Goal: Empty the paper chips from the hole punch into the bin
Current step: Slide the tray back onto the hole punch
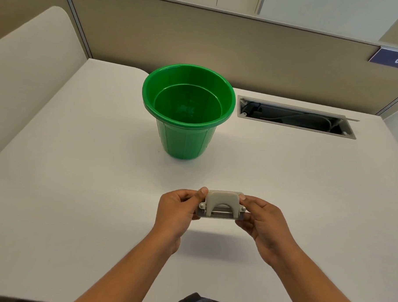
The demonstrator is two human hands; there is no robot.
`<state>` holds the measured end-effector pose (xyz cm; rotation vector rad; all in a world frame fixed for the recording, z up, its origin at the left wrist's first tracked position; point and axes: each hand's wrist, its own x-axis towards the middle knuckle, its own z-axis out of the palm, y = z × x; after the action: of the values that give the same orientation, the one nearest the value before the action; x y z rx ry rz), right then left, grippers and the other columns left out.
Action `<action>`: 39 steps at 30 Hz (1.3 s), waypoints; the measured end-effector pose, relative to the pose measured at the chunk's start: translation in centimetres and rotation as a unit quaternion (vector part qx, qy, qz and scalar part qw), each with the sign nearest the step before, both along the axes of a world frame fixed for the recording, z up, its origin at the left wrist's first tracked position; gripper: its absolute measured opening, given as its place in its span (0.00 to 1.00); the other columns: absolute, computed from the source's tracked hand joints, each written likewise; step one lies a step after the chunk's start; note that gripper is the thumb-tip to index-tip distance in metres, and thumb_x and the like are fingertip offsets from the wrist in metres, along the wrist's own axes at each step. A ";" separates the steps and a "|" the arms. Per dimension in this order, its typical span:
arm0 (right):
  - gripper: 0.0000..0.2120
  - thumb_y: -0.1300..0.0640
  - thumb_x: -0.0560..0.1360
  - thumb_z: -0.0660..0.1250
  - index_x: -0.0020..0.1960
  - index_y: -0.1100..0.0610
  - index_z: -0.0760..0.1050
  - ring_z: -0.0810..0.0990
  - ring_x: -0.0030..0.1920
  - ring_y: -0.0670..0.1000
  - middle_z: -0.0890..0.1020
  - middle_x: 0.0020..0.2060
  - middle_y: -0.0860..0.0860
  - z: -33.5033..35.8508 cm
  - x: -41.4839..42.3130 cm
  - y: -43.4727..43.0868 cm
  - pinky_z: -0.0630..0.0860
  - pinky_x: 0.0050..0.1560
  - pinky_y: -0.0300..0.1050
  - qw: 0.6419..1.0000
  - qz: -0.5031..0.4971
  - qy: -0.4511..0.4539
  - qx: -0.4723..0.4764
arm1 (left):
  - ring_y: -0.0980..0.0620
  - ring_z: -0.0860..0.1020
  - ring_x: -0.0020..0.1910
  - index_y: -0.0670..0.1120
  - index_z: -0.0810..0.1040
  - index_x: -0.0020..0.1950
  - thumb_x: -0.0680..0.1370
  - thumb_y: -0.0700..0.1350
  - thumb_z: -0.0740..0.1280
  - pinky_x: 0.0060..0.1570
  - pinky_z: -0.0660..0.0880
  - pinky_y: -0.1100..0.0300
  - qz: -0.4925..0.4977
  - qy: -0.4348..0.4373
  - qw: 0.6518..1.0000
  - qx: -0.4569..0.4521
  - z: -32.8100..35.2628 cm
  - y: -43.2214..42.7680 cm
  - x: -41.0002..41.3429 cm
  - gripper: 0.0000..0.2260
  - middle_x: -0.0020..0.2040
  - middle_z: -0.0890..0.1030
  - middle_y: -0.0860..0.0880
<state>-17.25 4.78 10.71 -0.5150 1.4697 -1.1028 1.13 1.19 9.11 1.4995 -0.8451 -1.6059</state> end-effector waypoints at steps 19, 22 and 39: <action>0.10 0.62 0.73 0.73 0.54 0.55 0.84 0.83 0.41 0.43 0.88 0.45 0.51 -5.0 -0.9 -1.2 0.75 0.40 0.31 0.987 0.081 0.141 0.019 | 0.49 0.80 0.34 0.47 0.85 0.35 0.62 0.58 0.80 0.38 0.79 0.51 -0.042 -0.188 0.981 -0.010 -5.5 -1.6 -2.0 0.15 0.36 0.86 0.45; 0.12 0.62 0.72 0.75 0.55 0.57 0.84 0.83 0.40 0.42 0.88 0.42 0.49 -6.3 -1.3 -1.6 0.76 0.40 0.33 0.982 0.073 0.173 0.023 | 0.51 0.82 0.37 0.52 0.82 0.31 0.62 0.58 0.80 0.37 0.79 0.55 -0.043 -0.211 0.976 -0.011 -6.1 -2.0 -2.3 0.13 0.35 0.85 0.52; 0.24 0.56 0.68 0.78 0.62 0.59 0.79 0.85 0.45 0.46 0.87 0.46 0.53 -9.0 -2.5 -2.4 0.76 0.46 0.34 0.955 0.072 0.289 -0.002 | 0.54 0.80 0.37 0.52 0.84 0.38 0.63 0.65 0.76 0.38 0.77 0.59 -0.058 -0.308 0.948 -0.051 -7.8 -2.9 -3.3 0.17 0.35 0.81 0.57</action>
<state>-19.78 2.34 1.74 -0.9921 1.8939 -0.8734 -2.13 -1.70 1.32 1.9372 -1.3541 -1.1452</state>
